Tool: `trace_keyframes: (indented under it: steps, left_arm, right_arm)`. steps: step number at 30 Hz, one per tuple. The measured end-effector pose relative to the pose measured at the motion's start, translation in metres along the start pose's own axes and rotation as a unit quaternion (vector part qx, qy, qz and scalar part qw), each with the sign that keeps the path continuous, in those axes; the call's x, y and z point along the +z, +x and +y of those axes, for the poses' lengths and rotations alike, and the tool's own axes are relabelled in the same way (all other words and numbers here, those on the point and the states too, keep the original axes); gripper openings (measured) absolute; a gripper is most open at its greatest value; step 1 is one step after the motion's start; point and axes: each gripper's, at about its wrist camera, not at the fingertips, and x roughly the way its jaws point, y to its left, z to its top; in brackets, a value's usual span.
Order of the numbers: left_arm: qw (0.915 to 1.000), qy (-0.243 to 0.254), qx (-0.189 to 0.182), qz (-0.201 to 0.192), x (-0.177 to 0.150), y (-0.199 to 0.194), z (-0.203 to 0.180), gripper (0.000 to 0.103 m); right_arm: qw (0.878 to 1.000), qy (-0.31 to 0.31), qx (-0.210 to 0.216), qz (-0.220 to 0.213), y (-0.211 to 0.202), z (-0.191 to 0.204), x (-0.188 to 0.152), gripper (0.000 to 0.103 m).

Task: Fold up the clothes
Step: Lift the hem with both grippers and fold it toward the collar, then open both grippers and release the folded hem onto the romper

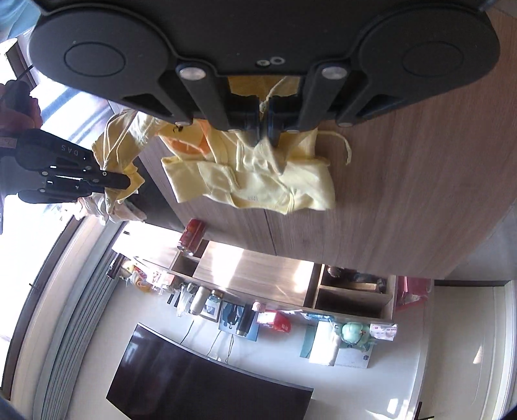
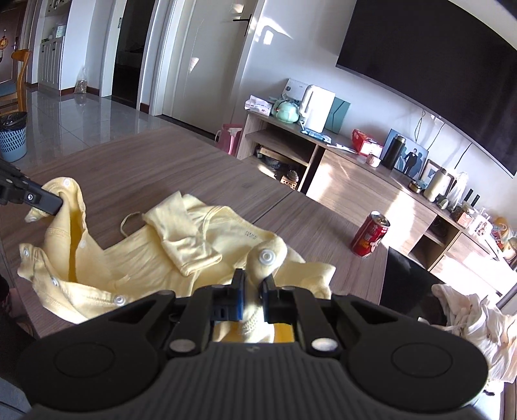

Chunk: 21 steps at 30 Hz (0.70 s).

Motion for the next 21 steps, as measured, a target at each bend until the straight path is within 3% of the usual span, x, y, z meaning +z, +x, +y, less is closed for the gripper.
trace_keyframes:
  steps: [9,21]
  left_arm:
    - [0.9997,-0.013,0.023,-0.001,0.062,0.063,0.022,0.002]
    - [0.9977,0.001,0.063,0.023,0.080,0.136,0.041,0.004]
  right_arm:
    - [1.000,0.030,-0.002,0.002,0.063,-0.040,0.048,0.012]
    - [0.995,0.078,-0.008,0.056,0.152,-0.064,0.049,0.012]
